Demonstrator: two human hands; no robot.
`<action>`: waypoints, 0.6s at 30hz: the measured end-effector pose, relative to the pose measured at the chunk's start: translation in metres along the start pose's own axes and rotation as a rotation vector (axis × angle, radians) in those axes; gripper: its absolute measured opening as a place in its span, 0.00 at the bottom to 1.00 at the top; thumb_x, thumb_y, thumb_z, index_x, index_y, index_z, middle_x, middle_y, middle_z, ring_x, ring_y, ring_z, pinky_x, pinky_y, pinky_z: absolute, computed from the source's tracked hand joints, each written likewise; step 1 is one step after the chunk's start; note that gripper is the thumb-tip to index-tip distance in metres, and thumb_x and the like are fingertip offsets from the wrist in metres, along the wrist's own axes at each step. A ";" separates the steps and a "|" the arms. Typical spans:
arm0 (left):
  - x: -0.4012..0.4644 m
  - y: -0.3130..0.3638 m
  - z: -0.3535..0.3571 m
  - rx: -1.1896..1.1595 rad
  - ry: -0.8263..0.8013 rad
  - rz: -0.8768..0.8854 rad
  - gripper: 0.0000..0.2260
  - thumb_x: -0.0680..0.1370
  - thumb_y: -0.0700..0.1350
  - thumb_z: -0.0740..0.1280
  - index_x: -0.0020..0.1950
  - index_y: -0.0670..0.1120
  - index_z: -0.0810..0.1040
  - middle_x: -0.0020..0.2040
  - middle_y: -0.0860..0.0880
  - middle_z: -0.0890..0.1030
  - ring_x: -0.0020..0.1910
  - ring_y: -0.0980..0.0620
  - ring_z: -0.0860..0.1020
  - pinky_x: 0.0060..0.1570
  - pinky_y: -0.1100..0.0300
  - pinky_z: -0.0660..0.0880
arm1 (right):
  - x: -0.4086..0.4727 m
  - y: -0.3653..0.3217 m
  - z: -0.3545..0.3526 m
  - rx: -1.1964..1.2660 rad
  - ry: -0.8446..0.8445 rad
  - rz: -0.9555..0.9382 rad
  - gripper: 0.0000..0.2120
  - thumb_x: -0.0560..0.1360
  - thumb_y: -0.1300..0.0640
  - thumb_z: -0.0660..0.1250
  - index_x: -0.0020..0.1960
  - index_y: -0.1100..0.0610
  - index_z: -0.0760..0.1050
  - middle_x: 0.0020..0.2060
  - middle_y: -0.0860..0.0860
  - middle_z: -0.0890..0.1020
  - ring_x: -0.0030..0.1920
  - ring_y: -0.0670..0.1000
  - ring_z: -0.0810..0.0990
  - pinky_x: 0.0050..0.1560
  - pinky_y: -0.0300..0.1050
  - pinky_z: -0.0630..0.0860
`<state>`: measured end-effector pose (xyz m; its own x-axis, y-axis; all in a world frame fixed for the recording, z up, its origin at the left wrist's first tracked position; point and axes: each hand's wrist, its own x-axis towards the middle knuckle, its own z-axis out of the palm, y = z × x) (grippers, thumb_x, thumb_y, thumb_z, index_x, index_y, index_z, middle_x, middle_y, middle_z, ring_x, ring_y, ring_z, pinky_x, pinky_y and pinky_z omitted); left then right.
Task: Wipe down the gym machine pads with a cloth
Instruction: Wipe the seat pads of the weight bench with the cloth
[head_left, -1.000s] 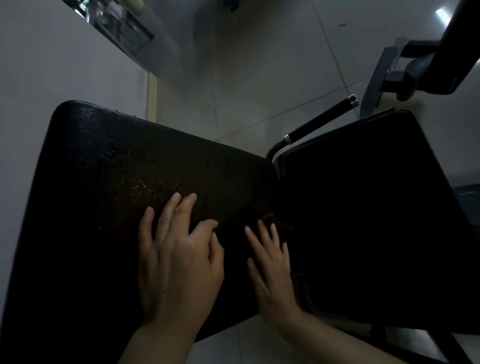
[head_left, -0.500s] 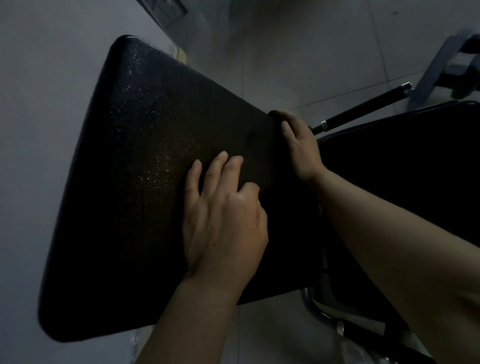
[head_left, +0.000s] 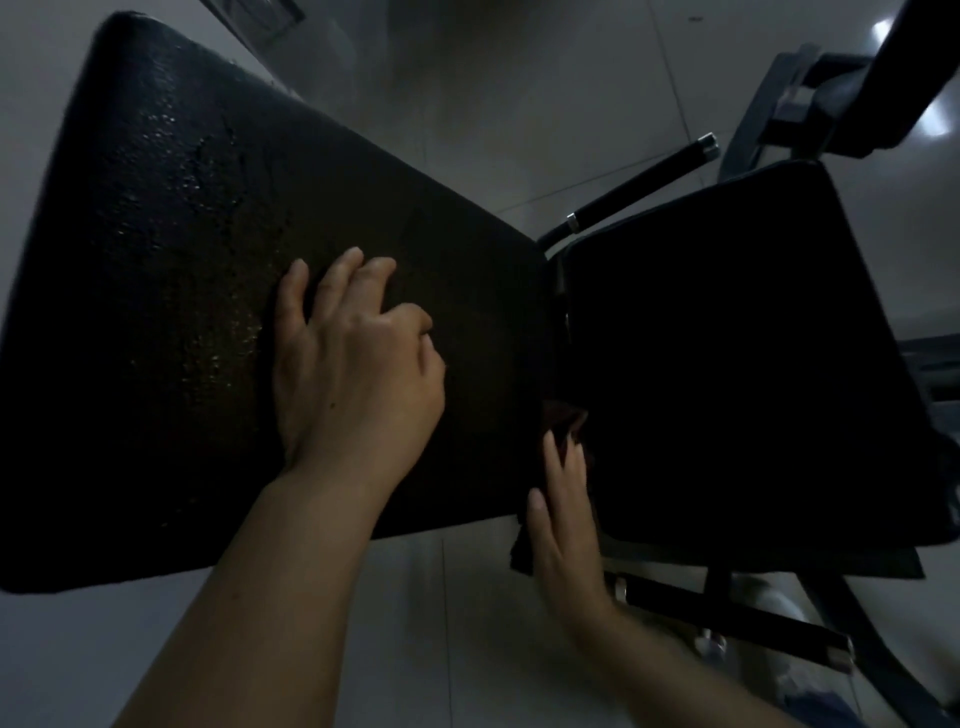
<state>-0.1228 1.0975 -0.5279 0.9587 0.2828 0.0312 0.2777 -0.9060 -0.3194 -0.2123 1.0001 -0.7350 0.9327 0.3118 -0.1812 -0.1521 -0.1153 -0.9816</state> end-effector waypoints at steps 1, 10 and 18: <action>0.000 0.000 0.001 0.000 0.005 0.001 0.10 0.76 0.48 0.64 0.56 0.52 0.80 0.72 0.47 0.68 0.75 0.49 0.58 0.73 0.48 0.45 | -0.007 -0.003 0.002 0.017 -0.008 0.023 0.26 0.76 0.34 0.45 0.73 0.36 0.46 0.72 0.30 0.42 0.74 0.36 0.38 0.66 0.23 0.39; -0.001 -0.005 0.008 0.005 0.053 0.052 0.10 0.76 0.49 0.64 0.54 0.52 0.81 0.72 0.47 0.68 0.75 0.48 0.59 0.73 0.48 0.45 | 0.145 -0.027 -0.020 -0.037 0.003 0.137 0.24 0.83 0.48 0.50 0.77 0.47 0.48 0.78 0.48 0.48 0.76 0.49 0.48 0.70 0.40 0.47; -0.001 -0.006 0.010 0.009 0.089 0.074 0.09 0.76 0.48 0.65 0.52 0.51 0.82 0.71 0.45 0.69 0.74 0.47 0.60 0.72 0.47 0.46 | 0.110 -0.013 -0.021 0.322 0.074 0.243 0.24 0.82 0.49 0.54 0.76 0.44 0.52 0.75 0.45 0.59 0.74 0.47 0.57 0.67 0.36 0.55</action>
<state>-0.1258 1.1061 -0.5359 0.9784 0.1856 0.0912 0.2056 -0.9206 -0.3320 -0.1013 1.0162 -0.7405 0.8759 0.2422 -0.4172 -0.4550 0.1273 -0.8813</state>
